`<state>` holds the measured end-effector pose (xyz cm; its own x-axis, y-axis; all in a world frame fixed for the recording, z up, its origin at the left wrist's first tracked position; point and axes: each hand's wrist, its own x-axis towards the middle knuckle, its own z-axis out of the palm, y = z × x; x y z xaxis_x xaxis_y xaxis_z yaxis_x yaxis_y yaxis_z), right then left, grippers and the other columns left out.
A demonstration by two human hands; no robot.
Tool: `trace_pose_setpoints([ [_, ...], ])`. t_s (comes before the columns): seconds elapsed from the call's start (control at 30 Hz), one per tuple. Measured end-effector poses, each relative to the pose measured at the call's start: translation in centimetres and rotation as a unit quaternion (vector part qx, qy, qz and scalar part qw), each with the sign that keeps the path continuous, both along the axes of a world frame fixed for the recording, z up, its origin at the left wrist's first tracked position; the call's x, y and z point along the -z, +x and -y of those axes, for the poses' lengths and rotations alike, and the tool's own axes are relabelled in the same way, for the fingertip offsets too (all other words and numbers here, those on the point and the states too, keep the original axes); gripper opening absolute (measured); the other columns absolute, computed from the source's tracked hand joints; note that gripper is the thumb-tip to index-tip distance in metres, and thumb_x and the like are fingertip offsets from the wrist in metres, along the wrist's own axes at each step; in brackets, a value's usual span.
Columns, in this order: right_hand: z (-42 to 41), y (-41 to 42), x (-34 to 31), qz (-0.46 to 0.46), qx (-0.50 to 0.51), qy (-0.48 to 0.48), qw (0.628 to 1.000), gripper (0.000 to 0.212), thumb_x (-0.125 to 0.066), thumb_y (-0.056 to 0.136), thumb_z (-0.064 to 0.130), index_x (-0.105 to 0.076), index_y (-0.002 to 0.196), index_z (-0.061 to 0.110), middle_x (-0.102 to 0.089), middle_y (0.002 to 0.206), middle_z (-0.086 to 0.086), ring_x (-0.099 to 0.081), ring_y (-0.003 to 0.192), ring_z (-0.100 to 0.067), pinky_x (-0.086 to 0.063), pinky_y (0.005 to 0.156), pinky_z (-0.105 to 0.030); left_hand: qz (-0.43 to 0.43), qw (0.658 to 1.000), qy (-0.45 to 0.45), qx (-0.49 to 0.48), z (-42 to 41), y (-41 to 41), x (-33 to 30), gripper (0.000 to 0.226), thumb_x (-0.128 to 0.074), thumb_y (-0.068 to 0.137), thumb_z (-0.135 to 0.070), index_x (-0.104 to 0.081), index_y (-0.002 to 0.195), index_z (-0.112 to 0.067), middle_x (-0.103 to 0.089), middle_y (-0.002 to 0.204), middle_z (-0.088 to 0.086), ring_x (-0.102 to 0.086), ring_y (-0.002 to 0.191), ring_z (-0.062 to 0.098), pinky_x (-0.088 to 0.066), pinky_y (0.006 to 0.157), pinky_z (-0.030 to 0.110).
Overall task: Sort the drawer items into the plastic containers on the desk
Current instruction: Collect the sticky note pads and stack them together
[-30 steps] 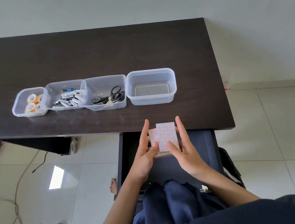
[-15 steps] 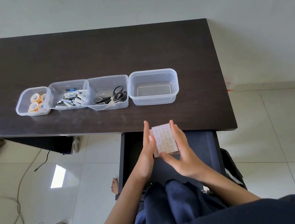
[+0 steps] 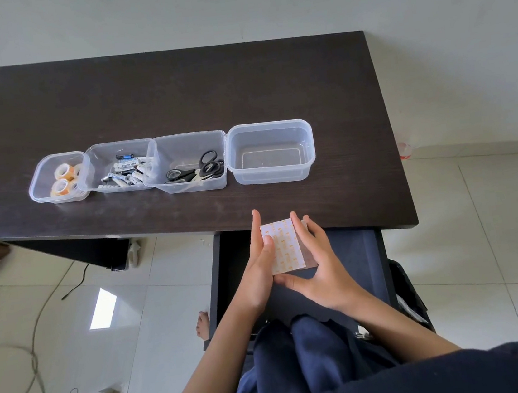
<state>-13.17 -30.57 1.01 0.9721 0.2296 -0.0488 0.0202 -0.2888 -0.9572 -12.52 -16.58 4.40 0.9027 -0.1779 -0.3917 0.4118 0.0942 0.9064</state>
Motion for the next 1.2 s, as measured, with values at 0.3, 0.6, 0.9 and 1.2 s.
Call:
trace_pose_setpoints([
  [0.3,-0.6,0.3,-0.7,-0.024,0.028,0.016,0.999,0.098,-0.088,0.062,0.023,-0.031,0.141,0.035,-0.025,0.15,-0.001,-0.013,0.142,0.005,-0.02,0.103,0.0,-0.006,1.0,0.002,-0.007,-0.2,0.1,-0.2,0.052,-0.025,0.102,-0.034,0.0,0.147,-0.044,-0.037,0.146,-0.007,-0.044,0.131,0.008,-0.035,0.111,0.031],
  [0.6,-1.0,0.3,-0.5,-0.041,0.023,0.031,0.998,0.098,-0.09,0.059,0.027,-0.033,0.136,0.047,-0.034,0.144,0.004,-0.029,0.137,-0.002,-0.031,0.107,-0.009,0.024,0.999,0.003,-0.035,-1.5,-0.9,0.5,0.072,-0.054,0.086,-0.024,-0.017,0.133,-0.064,-0.053,0.128,0.018,-0.058,0.117,0.028,-0.05,0.095,0.039],
  [0.9,-1.8,0.0,-0.2,-0.074,-0.002,0.05,0.996,0.098,-0.091,0.056,0.031,-0.039,0.138,0.042,-0.04,0.139,0.008,-0.041,0.131,-0.005,-0.042,0.106,-0.026,0.05,0.998,0.034,-0.031,-2.4,-2.0,0.6,0.035,-0.051,0.088,-0.024,-0.048,0.118,-0.04,-0.054,0.12,0.012,-0.063,0.092,0.01,-0.053,0.072,0.026],
  [1.2,-1.1,1.9,-2.3,-0.167,0.017,0.148,0.975,0.068,-0.071,0.076,0.039,-0.04,0.135,0.048,-0.06,0.124,-0.002,-0.065,0.102,-0.007,-0.056,0.08,-0.026,0.065,0.996,0.05,-0.032,-2.8,-1.3,0.1,0.036,-0.052,0.089,-0.024,-0.048,0.119,-0.042,-0.053,0.124,0.01,-0.062,0.099,0.022,-0.052,0.092,0.052],
])
